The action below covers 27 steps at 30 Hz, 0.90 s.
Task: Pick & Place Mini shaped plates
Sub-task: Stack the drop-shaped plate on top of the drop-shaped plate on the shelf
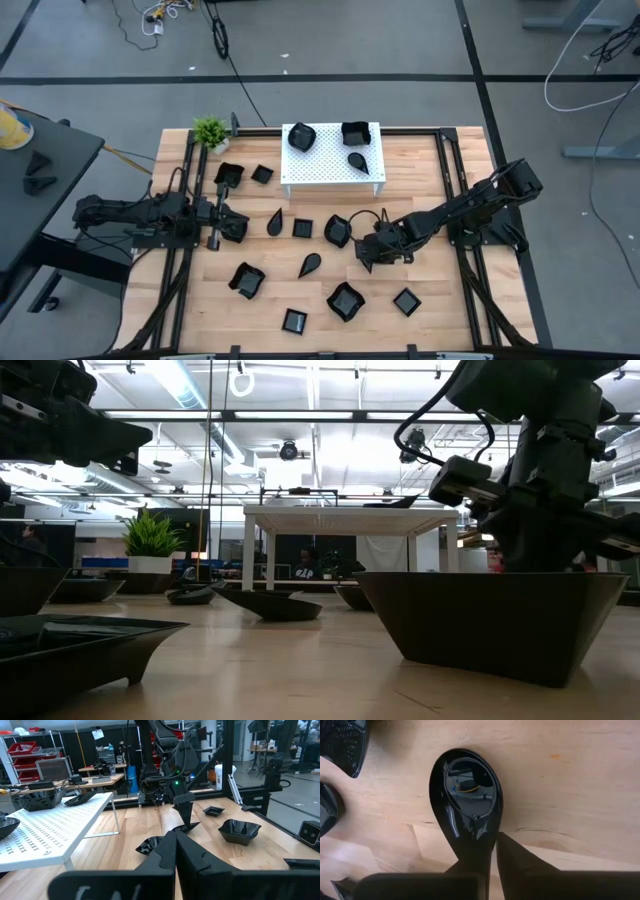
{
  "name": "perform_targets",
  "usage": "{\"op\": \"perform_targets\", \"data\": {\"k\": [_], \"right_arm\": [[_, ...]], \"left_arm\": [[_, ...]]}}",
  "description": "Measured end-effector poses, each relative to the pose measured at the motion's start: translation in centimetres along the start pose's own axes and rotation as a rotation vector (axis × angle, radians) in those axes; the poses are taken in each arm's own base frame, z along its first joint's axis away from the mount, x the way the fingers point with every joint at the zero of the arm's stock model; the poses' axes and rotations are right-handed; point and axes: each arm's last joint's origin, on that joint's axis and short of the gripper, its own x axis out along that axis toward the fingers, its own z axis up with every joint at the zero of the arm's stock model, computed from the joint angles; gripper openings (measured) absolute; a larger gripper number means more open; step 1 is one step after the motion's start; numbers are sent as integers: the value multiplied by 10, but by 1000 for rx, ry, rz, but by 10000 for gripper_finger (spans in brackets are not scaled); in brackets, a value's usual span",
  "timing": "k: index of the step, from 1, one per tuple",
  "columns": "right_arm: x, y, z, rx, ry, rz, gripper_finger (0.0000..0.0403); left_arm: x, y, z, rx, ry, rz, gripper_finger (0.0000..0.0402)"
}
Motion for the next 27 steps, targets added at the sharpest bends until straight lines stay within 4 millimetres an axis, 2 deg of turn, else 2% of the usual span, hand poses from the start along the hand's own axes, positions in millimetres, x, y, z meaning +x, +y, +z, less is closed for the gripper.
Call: {"op": "perform_targets", "data": {"k": [17, 27], "right_arm": [[-1, 0, 0, -14, -1, 4, 4], [-15, 4, 0, -17, -24, 71, 2]], "left_arm": [[0, 0, 0, 0, 0, 0, 3], [0, 0, 0, 0, 0, 0, 3]]}}
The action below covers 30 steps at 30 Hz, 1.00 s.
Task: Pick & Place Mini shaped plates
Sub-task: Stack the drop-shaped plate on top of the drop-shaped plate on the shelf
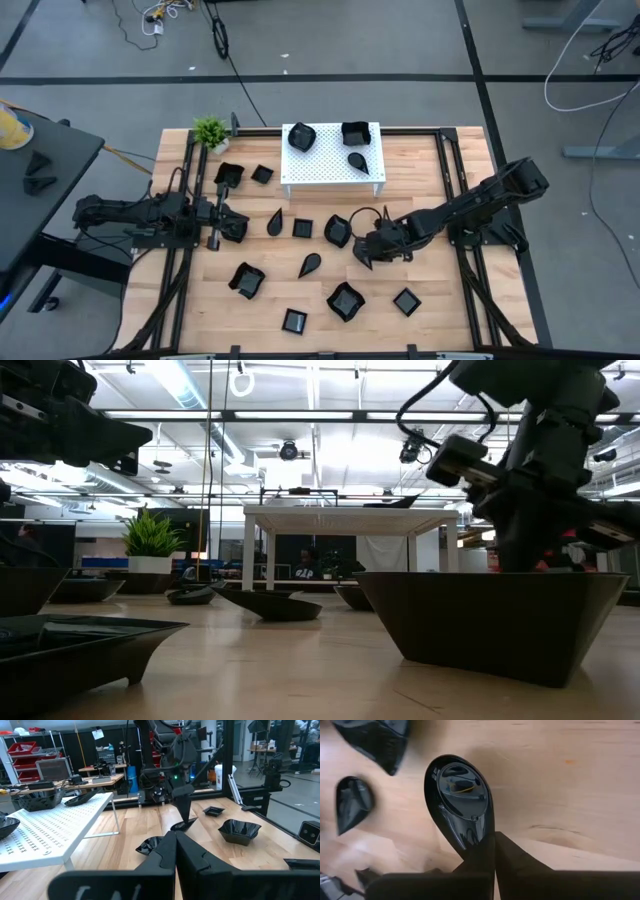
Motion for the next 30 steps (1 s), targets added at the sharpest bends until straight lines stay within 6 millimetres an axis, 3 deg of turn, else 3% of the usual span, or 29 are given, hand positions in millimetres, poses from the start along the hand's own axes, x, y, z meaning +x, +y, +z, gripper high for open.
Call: {"op": "perform_targets", "data": {"k": [15, 30], "right_arm": [[-54, 20, 18, 8, -91, 207, 2], [-115, 50, 71, -105, -183, 330, 2]], "left_arm": [[0, 0, 0, 0, 0, -1, 3], [0, 0, 0, 0, -1, 0, 3]]}}
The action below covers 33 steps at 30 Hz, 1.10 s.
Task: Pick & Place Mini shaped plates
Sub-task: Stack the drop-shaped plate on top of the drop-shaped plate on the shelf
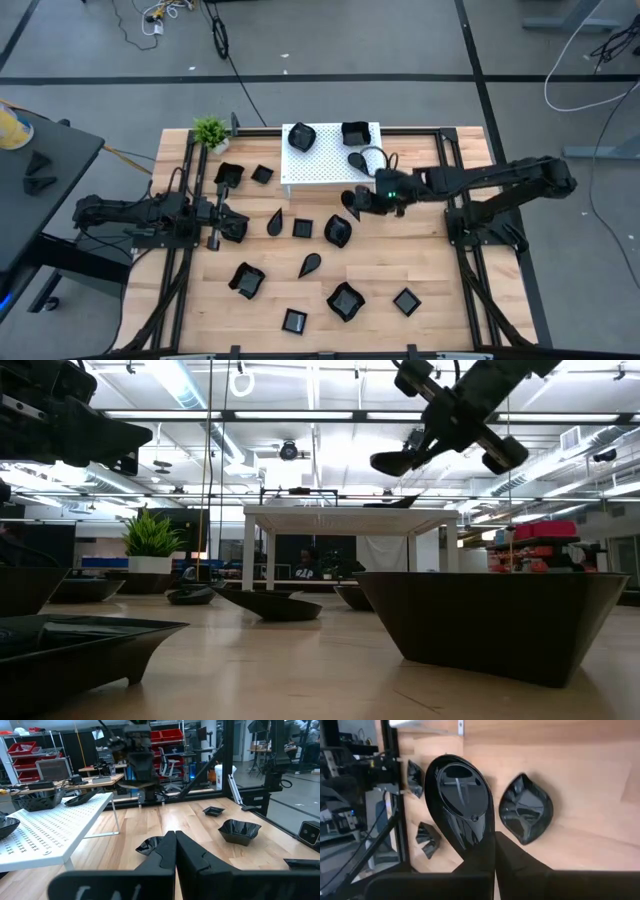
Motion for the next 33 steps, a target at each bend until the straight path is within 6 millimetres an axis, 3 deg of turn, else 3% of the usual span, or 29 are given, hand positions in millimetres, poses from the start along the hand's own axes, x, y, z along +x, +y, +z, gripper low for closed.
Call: {"op": "perform_targets", "data": {"k": [8, 17, 27, 33], "right_arm": [[-25, 8, 43, -32, -31, 52, 2], [-37, -2, 86, -42, -32, 85, 2], [-48, -15, 116, 54, 4, 124, 2], [-57, -6, 129, 82, -13, 51, 2]], "left_arm": [[0, 0, 0, 0, 0, 0, 3], [0, 0, 0, 0, 0, 0, 3], [0, 0, 0, 0, 1, 0, 3], [0, 0, 0, 0, 0, 0, 3]]}}
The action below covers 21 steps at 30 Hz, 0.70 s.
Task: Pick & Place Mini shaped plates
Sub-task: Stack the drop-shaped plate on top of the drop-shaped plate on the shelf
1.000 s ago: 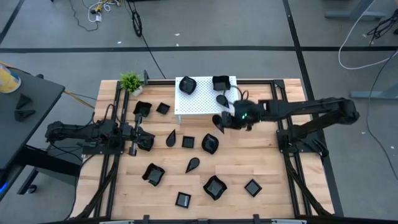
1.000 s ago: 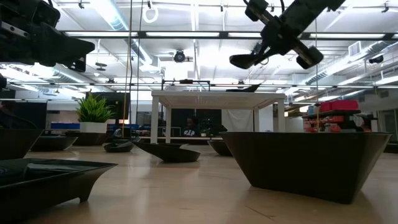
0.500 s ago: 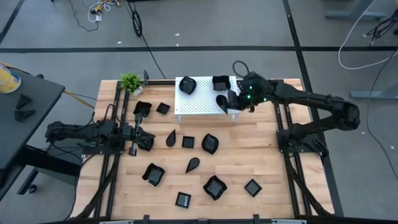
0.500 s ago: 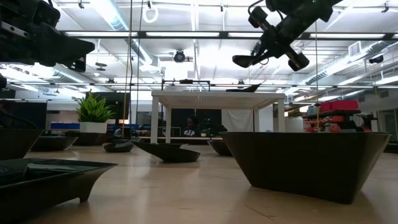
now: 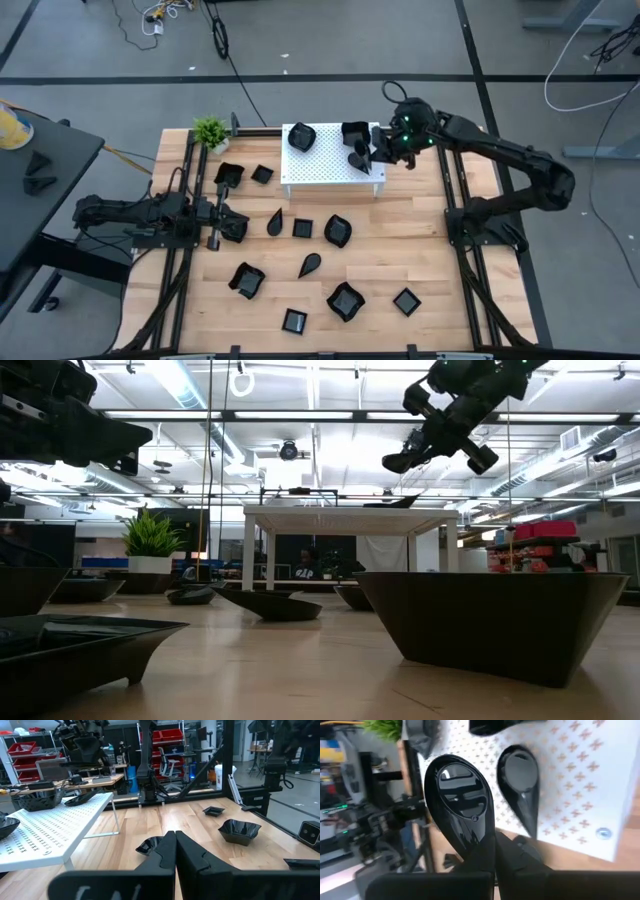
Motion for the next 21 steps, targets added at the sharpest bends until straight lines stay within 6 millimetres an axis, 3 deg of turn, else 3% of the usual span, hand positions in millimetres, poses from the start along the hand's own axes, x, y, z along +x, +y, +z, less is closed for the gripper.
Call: {"op": "perform_targets", "data": {"k": [8, 21], "right_arm": [[6, 13, 14, -24, 34, -72, 2], [30, 7, 27, -40, 150, -191, 2]], "left_arm": [[0, 0, 0, 0, 0, 0, 3], [0, 0, 0, 0, 0, 0, 3]]}}
